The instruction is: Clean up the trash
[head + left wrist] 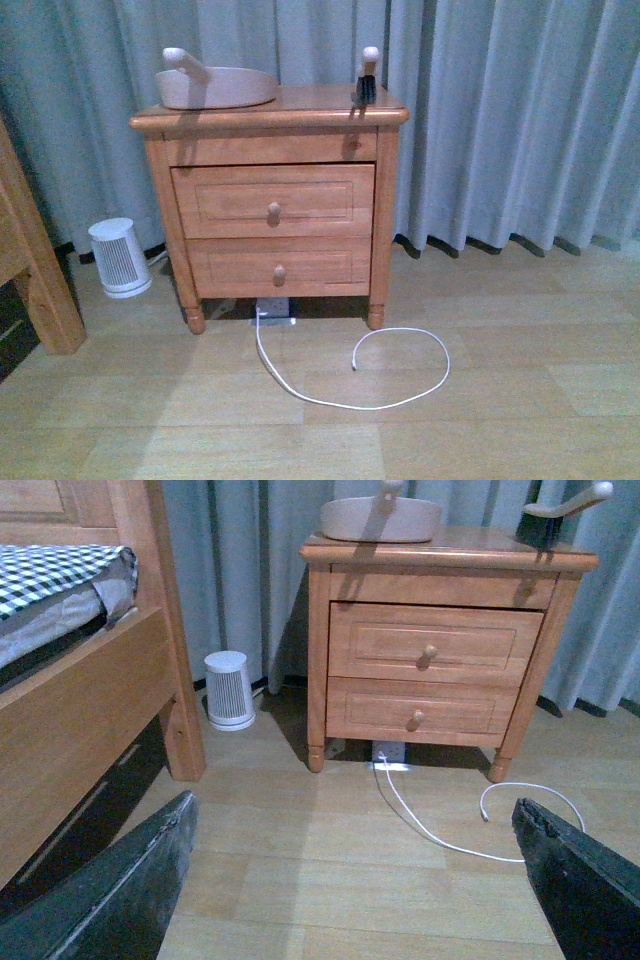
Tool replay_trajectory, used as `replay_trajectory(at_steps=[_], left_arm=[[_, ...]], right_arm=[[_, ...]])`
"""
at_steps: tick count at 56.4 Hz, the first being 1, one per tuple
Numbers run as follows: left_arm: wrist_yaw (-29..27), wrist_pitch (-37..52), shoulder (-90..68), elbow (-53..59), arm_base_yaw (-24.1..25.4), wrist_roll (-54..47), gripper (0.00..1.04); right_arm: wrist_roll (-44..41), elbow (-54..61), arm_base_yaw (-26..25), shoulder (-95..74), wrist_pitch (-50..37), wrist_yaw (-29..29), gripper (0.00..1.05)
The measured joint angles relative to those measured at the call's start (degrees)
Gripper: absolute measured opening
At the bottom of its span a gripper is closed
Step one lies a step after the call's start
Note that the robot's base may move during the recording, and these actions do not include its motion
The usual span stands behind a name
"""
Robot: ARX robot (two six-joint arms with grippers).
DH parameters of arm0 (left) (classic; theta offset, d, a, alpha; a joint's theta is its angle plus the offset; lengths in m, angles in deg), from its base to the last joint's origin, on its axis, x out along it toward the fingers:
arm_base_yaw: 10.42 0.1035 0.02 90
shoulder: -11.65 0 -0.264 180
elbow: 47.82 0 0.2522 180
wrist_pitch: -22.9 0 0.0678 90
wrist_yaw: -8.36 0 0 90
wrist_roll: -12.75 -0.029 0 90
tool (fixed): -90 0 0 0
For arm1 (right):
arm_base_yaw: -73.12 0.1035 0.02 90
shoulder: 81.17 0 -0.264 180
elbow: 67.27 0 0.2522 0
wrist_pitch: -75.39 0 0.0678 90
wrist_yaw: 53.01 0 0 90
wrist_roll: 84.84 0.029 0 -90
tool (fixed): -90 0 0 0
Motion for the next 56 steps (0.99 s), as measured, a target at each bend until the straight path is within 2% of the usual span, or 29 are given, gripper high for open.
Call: replay_trajectory(at_steps=[56], left_arm=[[0.0,0.0,0.0,0.0,0.0,0.0,0.97]], right_arm=[[0.0,0.0,0.0,0.0,0.0,0.0,0.97]])
